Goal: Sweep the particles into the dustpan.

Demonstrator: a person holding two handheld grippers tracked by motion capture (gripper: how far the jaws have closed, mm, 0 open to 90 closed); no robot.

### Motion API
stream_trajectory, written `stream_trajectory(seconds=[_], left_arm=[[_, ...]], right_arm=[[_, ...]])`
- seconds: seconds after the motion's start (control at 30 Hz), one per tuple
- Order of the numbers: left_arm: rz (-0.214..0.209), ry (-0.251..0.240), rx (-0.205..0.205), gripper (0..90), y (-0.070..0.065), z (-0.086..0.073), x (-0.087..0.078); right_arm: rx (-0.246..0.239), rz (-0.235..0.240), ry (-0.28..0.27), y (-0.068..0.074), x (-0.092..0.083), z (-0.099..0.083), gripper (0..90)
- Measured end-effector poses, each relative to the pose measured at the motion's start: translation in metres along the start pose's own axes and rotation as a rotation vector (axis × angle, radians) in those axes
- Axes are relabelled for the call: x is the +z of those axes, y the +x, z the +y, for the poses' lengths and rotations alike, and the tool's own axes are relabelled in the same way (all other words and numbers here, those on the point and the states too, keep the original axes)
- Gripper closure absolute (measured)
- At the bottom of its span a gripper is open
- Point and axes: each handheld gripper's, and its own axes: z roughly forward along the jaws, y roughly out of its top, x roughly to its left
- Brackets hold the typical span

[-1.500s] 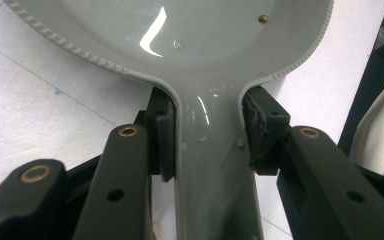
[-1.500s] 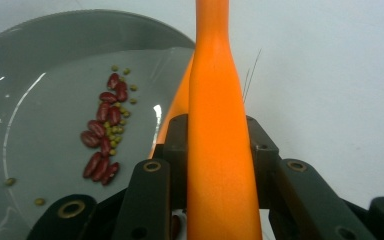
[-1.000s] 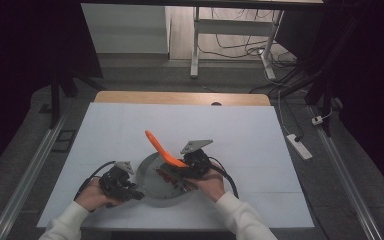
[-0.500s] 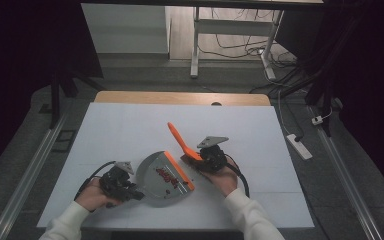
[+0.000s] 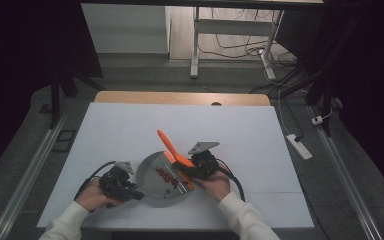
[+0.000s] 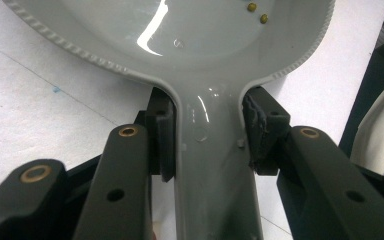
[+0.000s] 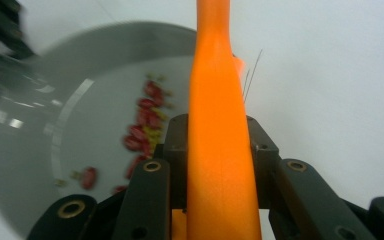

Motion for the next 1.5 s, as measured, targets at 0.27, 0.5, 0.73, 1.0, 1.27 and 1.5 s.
stream_trajectory(seconds=[0.27,0.5,0.73,1.0,1.27,1.5], left_arm=[[-0.002,-0.001,0.0,61.3,0.0,0.0,0.0],[0.001,0.0,0.0,61.3,0.0,0.0,0.0],[0.0,-0.001,-0.001,61.3,0.0,0.0,0.0],[0.0,-0.001,-0.001,61.4,0.0,0.0,0.0],[0.001,-0.002,-0.001,61.4,0.0,0.0,0.0],[-0.001,-0.003,-0.001,61.4,0.0,0.0,0.0]], right_arm=[[-0.023,0.044,-0.063,0.009,-0.007,0.009,70.4],[0.013,-0.075,-0.085,-0.013,-0.018,0.004,70.4],[0.052,-0.111,-0.048,-0.019,-0.005,-0.01,70.5],[0.027,-0.071,-0.05,-0.001,0.002,-0.008,70.4],[0.079,0.053,-0.081,0.012,0.004,-0.004,70.5],[0.119,0.04,-0.156,-0.001,-0.01,-0.001,70.5]])
